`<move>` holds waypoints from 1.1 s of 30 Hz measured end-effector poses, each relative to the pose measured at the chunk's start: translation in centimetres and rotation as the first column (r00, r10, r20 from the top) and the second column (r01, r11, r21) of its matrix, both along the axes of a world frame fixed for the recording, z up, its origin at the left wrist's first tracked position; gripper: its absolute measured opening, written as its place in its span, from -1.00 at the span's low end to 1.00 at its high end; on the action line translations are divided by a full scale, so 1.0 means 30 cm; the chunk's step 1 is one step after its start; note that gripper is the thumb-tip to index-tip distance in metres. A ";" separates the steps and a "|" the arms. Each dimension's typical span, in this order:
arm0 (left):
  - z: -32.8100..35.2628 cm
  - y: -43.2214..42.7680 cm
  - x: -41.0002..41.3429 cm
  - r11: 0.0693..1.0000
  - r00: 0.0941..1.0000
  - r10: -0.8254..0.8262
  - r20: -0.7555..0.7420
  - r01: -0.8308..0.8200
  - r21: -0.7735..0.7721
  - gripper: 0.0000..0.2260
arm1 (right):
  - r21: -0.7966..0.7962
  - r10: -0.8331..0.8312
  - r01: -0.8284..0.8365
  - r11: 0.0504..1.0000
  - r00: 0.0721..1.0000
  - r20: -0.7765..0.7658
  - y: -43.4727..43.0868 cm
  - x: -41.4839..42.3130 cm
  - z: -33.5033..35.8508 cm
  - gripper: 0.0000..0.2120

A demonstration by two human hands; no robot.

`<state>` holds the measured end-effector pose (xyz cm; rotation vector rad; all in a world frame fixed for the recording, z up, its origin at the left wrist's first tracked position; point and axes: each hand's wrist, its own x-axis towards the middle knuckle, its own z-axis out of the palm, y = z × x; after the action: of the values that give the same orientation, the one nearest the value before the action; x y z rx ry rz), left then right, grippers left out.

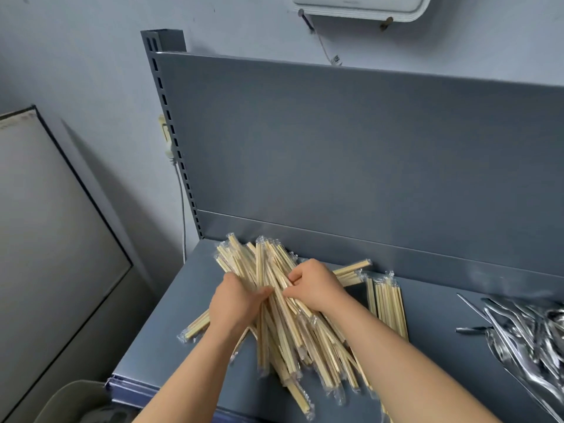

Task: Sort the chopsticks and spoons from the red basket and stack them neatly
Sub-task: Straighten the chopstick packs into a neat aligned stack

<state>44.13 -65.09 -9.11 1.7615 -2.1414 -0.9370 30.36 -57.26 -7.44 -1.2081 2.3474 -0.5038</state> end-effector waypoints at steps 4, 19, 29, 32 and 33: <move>0.006 -0.023 0.007 0.998 0.998 -0.064 -0.015 0.063 -0.020 -0.70 | -0.013 -0.072 0.077 0.997 0.968 0.241 -0.011 -0.005 -0.012 -0.72; 0.060 -0.084 0.006 0.800 0.851 -0.092 -0.517 0.372 0.471 -0.88 | -0.032 -0.173 0.242 0.970 0.774 0.609 -0.012 -0.037 0.023 -0.46; 0.111 -0.074 0.011 0.765 0.664 -0.217 -0.715 0.571 0.298 -0.80 | -0.217 0.025 0.210 0.953 0.661 0.750 0.050 -0.031 0.091 -0.78; 0.108 -0.068 0.002 0.742 0.673 -0.212 -0.708 0.583 0.332 -0.80 | -0.242 0.016 0.237 0.941 0.683 0.730 0.061 -0.024 0.075 -0.77; 0.106 -0.063 -0.003 0.735 0.678 -0.226 -0.699 0.590 0.334 -0.80 | -0.249 0.012 0.241 0.938 0.695 0.719 0.065 -0.022 0.069 -0.77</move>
<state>44.04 -66.97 -5.92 0.8276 -1.9357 -2.0845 29.72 -55.32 -5.37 -0.7657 1.6872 -1.2087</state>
